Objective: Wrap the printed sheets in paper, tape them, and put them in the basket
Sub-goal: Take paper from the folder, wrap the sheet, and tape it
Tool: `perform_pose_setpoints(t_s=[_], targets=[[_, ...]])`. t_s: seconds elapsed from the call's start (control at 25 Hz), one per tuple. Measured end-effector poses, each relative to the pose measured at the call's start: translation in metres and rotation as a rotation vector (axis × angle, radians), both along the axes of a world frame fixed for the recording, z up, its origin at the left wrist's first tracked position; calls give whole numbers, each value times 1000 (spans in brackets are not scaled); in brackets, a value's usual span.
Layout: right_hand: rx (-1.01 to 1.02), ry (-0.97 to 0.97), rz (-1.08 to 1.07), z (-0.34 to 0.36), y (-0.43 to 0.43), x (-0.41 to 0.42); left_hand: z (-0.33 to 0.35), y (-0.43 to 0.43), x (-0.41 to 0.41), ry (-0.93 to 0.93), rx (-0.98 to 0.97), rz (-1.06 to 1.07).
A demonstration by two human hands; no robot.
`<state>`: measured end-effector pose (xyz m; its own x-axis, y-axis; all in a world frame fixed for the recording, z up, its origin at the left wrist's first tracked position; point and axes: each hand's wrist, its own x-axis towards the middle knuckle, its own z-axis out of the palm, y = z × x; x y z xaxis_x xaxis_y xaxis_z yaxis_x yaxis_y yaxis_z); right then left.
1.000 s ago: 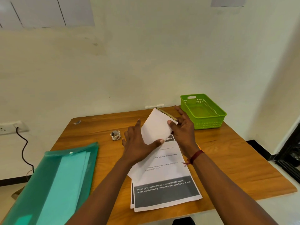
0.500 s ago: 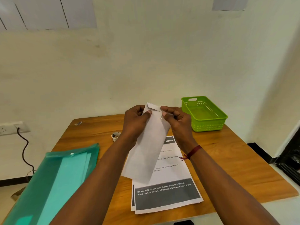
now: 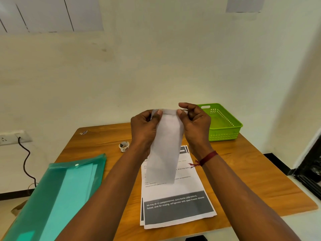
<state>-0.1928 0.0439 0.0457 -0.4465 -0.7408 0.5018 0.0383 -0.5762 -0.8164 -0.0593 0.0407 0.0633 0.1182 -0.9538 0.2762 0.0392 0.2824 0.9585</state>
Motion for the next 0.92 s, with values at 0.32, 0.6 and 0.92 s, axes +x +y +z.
perform_pose_setpoints(t_s=[0.32, 0.6, 0.92], targets=[[39, 46, 125, -8, 7, 1, -11, -4, 3, 56, 9, 36], [205, 187, 211, -36, 9, -4, -19, -9, 7, 327, 112, -40], [128, 477, -19, -60, 11, -18, -32, -8, 33, 251, 150, -195]])
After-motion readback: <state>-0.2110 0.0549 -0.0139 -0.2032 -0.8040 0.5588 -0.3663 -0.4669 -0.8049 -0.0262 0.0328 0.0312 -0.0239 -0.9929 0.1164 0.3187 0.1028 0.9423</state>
